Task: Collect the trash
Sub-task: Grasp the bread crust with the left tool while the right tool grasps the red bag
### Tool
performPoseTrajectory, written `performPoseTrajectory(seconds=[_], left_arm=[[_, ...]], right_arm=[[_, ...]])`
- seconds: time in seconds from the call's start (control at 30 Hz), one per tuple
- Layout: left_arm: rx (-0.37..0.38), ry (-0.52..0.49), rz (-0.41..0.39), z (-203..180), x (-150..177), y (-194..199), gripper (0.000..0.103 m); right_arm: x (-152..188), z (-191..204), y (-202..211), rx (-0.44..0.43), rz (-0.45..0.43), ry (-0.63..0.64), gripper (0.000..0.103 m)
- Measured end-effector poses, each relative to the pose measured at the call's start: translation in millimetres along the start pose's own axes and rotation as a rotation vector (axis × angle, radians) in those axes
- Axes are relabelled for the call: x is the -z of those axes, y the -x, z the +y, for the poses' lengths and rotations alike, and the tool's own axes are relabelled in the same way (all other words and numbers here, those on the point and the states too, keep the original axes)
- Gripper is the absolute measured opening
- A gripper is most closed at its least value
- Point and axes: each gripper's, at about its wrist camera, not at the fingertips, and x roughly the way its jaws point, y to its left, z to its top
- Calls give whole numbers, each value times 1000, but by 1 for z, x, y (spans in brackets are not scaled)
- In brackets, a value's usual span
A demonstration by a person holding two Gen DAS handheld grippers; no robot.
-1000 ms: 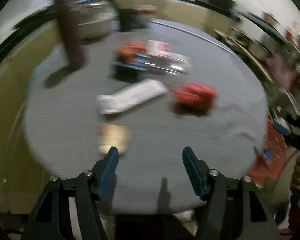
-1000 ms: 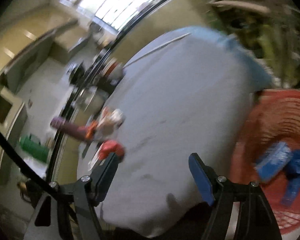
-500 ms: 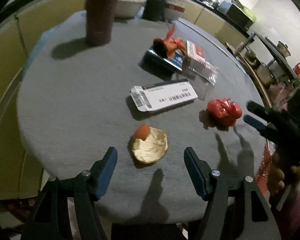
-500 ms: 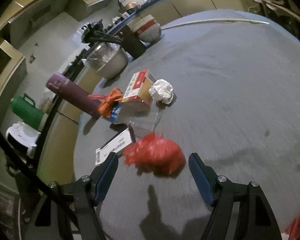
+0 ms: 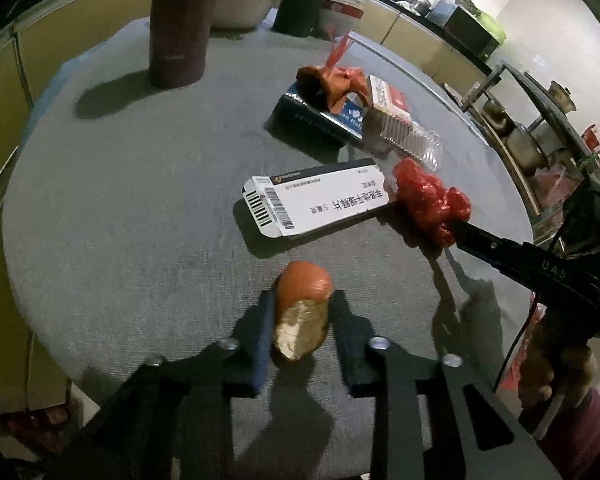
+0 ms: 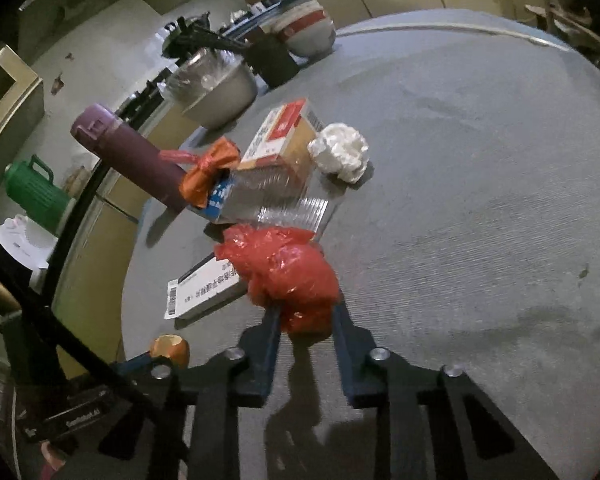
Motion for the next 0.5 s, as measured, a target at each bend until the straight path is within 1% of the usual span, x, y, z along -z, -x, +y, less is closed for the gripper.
performPoseTrajectory(seconds=[0.13, 0.2, 0.27, 0.3, 0.33, 0.4, 0.5], left_arm=[[15, 0, -14, -4, 0, 6, 26], [17, -15, -25, -10, 1, 9, 26], [19, -22, -26, -11, 1, 11, 26], [23, -27, -27, -14, 2, 12, 26], [23, -30, -28, -15, 3, 13, 26], [23, -35, -33, -18, 3, 16, 26], [30, -39, -38, -22, 2, 22, 26]], right_arm=[[4, -3, 14, -28, -12, 15, 26], [3, 0, 20, -16, -22, 40, 28], [-2, 5, 20, -7, -25, 58, 41], [-3, 7, 22, -8, -36, 67, 70], [-4, 9, 24, -11, -59, 76, 84], [-8, 14, 26, -34, -102, 111, 84], [-15, 23, 12, -14, -68, 153, 82]])
